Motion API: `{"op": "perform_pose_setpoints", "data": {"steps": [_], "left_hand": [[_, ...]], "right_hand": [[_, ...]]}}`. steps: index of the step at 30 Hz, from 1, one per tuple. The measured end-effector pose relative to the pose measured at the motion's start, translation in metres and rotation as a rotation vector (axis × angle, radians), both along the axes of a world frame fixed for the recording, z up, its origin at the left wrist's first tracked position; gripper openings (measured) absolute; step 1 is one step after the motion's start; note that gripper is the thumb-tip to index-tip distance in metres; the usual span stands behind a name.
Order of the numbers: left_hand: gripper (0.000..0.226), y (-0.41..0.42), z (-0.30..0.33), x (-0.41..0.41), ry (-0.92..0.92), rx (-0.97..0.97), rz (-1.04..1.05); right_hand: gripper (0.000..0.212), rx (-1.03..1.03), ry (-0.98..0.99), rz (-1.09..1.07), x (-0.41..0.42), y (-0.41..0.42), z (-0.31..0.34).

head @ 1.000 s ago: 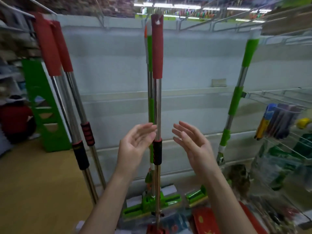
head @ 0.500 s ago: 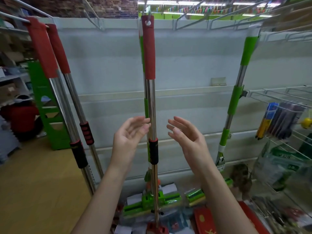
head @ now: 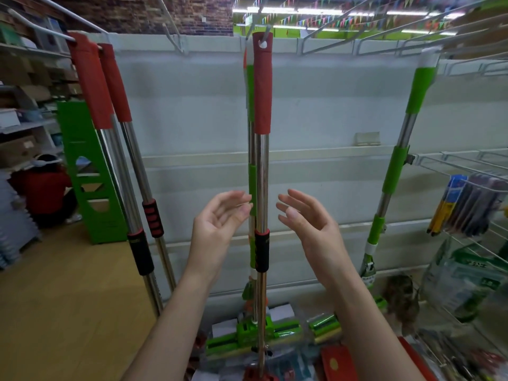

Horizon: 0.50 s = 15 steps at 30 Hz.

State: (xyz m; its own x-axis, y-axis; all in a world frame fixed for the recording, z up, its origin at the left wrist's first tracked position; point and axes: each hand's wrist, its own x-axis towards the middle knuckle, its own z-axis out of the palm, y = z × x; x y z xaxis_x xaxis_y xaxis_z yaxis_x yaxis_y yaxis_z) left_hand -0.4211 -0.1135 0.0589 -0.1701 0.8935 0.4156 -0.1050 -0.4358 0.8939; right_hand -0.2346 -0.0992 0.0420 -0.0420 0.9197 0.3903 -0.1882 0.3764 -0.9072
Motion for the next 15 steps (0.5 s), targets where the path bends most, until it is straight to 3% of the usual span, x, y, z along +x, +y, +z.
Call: {"op": "perform_pose_setpoints", "data": {"steps": [7, 15], "left_hand": [[0.048, 0.013, -0.002, -0.017, 0.001, 0.023, -0.023], [0.031, 0.050, -0.021, -0.013, 0.073, -0.060, -0.087]], "right_hand": [[0.046, 0.014, -0.001, -0.026, -0.016, 0.011, 0.003], [0.045, -0.002, 0.022, -0.031, -0.033, 0.043, 0.007]]}}
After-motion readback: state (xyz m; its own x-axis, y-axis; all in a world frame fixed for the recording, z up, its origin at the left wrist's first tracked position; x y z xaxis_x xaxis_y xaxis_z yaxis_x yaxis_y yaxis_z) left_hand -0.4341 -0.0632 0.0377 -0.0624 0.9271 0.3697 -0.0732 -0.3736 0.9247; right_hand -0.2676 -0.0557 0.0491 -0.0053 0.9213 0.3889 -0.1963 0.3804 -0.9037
